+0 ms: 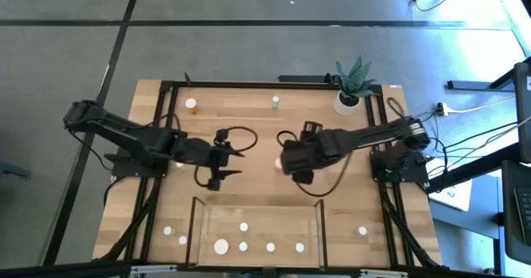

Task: Pick and place medicine bottles onto shelf by color
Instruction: Put the bottom orange pill bottle on the shelf aligned with the other orange pill bottle

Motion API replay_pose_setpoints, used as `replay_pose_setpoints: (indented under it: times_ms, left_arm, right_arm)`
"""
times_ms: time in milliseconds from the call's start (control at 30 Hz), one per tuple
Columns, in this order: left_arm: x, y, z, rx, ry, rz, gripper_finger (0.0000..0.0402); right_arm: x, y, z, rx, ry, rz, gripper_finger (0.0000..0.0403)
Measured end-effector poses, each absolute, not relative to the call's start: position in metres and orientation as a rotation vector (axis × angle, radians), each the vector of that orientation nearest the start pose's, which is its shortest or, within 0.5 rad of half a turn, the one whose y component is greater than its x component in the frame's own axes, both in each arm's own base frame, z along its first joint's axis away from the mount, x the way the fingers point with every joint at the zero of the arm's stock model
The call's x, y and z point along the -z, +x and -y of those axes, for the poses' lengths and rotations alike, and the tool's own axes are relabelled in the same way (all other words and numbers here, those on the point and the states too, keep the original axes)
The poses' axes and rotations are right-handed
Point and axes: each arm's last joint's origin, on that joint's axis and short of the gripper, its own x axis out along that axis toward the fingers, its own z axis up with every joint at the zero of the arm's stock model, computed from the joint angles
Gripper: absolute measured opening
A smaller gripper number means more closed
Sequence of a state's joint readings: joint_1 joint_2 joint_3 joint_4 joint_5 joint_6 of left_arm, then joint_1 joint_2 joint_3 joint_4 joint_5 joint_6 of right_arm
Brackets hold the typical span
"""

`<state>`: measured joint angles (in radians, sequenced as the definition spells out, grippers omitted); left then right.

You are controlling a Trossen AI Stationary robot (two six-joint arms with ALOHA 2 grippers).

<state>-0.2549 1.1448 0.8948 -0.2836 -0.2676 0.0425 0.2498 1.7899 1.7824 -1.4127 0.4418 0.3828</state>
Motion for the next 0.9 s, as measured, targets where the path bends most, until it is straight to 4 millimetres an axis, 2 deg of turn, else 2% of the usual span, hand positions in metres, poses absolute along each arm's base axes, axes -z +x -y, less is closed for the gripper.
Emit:
replay_pose_setpoints:
  times_ms: [200, 300, 500, 900]
  left_arm:
    - [-0.277, 0.265, 0.032, -0.09, 0.175, -0.538, 0.0218]
    - [-0.267, 0.276, 0.021, -0.063, 0.174, -0.562, 0.0218]
    - [-0.253, 0.298, 0.009, -0.005, 0.191, -0.532, 0.0218]
    - [-0.223, 0.317, 0.007, 0.0, 0.214, -0.592, 0.0218]
  right_arm:
    - [-0.362, 0.3, -0.083, 0.289, -0.175, -1.157, 0.0261]
    - [-0.372, 0.288, -0.09, 0.182, -0.176, -1.084, 0.0261]
    - [-0.379, 0.277, -0.096, -0.014, -0.133, -0.941, 0.0261]
    - [-0.377, 0.276, -0.096, -0.026, -0.128, -0.937, 0.0261]
